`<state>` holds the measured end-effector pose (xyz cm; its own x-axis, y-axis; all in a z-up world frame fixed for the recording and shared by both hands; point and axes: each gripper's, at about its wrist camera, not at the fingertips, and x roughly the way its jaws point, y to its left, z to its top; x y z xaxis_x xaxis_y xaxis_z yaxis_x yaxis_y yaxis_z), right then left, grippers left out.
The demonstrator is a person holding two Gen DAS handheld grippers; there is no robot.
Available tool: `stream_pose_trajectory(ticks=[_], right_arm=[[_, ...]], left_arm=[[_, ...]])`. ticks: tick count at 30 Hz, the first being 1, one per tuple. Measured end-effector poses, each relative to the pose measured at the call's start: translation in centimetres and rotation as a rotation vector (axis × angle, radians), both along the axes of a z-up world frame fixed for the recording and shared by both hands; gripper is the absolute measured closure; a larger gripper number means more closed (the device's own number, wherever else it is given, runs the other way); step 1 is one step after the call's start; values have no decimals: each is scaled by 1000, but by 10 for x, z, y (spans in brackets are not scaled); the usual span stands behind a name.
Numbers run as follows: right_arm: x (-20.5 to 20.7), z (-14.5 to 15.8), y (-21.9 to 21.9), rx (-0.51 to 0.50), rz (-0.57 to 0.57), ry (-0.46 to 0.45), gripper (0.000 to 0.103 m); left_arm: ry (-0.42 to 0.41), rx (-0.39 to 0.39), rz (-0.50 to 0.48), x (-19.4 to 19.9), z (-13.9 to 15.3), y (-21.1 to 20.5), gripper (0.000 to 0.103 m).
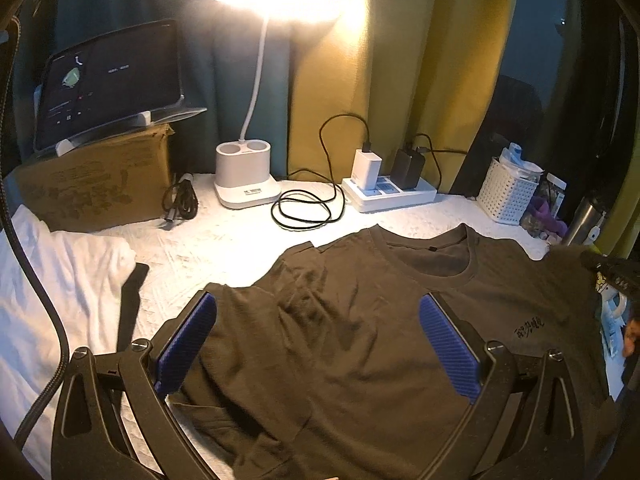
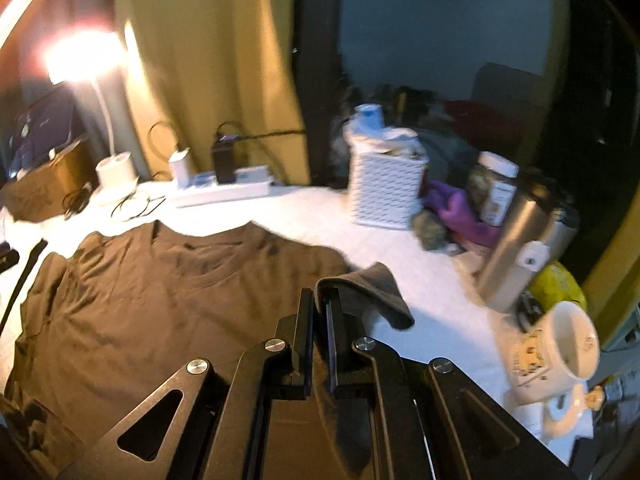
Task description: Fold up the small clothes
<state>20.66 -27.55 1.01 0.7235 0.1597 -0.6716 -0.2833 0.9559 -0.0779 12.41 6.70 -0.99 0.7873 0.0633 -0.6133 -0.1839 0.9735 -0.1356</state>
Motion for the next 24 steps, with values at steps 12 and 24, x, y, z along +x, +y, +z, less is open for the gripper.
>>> stream_pose_trajectory(ticks=[12,24], right_arm=[[-9,-51,62,-26,111,139,98],[-18,-87,84,-13,158,251,52]], left_arm=[[2,-46,24,-15,-13,25,3],[10,-34,22,-26,-16,21,3]])
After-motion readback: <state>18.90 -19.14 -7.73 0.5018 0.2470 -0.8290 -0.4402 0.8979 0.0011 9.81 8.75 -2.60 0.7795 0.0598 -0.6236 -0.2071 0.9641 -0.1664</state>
